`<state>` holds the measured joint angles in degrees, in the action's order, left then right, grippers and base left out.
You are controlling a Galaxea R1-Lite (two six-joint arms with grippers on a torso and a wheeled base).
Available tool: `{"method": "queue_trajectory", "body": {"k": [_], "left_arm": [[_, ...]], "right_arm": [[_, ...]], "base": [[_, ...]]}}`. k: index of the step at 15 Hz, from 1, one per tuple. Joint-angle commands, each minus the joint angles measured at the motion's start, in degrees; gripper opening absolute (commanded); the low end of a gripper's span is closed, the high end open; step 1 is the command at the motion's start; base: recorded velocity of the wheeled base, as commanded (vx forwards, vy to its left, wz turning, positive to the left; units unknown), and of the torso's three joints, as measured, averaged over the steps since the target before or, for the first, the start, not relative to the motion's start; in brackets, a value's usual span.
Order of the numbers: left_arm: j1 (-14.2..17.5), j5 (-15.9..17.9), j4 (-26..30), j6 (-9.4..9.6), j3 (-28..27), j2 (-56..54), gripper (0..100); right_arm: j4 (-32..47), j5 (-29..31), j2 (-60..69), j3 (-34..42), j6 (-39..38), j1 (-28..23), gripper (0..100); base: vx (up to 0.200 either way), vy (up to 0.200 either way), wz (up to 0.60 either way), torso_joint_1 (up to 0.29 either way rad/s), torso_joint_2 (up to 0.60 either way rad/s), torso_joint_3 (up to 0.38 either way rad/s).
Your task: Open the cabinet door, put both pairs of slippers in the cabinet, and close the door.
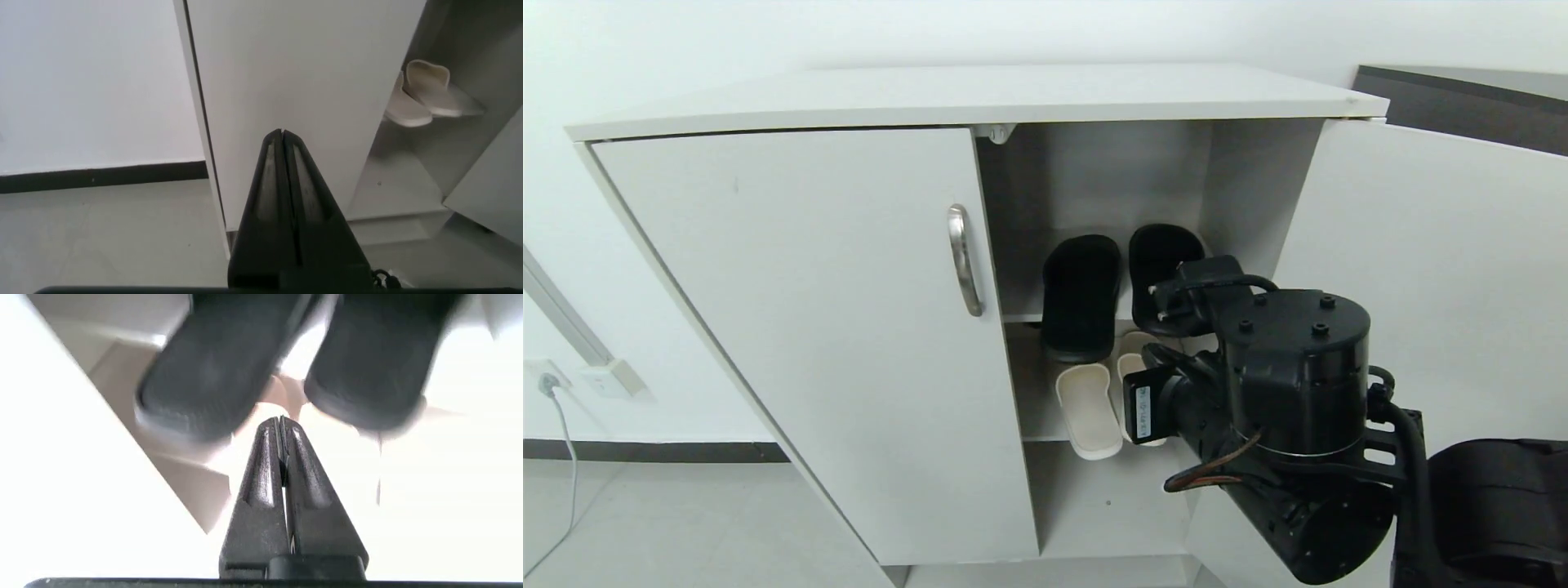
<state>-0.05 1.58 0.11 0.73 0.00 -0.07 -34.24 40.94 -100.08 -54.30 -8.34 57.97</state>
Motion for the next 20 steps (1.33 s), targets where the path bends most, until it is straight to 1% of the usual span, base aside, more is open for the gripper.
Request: {"method": "queue_trajectory", "body": {"k": [1, 11, 20], "left_arm": [[0.0, 0.0, 0.0, -0.03, 0.0, 0.1, 0], [0.0, 0.0, 0.0, -0.03, 0.0, 0.1, 0], [0.0, -0.1, 0.0, -0.29, 0.0, 0.1, 0]], "right_arm": [[-0.1, -0.1, -0.2, 0.2, 0.0, 0.0, 0], [-1.1, -0.6, -0.6, 2.0, 0.3, 0.0, 0], [-1.1, -0.8, -0.6, 2.4, 0.2, -0.1, 0]], "base": [[-0.200, 0.000, 0.00, 0.002, 0.01, 0.002], [-0.200, 0.000, 0.00, 0.001, 0.00, 0.003], [0.000, 0.000, 0.00, 0.000, 0.00, 0.000]]}}
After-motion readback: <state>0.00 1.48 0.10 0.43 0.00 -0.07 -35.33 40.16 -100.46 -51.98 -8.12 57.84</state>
